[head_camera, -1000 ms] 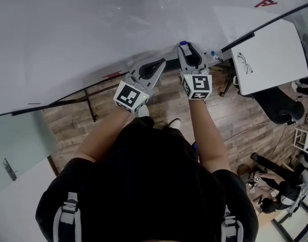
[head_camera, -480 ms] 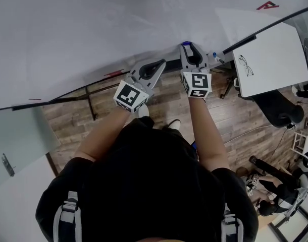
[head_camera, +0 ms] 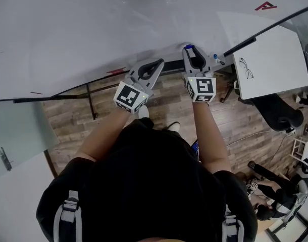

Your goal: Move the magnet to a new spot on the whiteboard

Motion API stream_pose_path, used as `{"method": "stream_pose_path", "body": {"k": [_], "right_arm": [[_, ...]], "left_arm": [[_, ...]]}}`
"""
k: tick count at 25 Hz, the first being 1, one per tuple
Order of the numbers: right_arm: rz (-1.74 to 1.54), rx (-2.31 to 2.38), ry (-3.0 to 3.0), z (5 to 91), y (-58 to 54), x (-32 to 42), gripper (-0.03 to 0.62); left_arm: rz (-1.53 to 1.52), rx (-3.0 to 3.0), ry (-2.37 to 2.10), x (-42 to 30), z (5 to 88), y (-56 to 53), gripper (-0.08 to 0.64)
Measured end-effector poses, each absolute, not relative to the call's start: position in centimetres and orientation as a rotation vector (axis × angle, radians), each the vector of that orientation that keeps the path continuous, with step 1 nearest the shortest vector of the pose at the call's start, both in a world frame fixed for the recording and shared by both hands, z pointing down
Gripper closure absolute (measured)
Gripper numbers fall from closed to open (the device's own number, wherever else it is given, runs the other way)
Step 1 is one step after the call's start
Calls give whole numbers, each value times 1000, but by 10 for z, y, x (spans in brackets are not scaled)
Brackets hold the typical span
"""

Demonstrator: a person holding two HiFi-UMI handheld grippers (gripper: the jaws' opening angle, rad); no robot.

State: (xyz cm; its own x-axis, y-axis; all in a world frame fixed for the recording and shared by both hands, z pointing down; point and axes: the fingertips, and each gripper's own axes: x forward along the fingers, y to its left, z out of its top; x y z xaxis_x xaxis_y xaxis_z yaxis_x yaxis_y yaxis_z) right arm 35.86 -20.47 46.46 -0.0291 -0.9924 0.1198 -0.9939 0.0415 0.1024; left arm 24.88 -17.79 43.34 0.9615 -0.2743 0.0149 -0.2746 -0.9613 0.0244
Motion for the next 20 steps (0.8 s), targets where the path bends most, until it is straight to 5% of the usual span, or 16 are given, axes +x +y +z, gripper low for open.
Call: {"method": "stream_pose_path", "body": {"k": [20], "right_arm": [[-23,1636,-2572,383,-121,260,476]], "left_arm": [[35,3088,-640,190,381,-132,555]]}}
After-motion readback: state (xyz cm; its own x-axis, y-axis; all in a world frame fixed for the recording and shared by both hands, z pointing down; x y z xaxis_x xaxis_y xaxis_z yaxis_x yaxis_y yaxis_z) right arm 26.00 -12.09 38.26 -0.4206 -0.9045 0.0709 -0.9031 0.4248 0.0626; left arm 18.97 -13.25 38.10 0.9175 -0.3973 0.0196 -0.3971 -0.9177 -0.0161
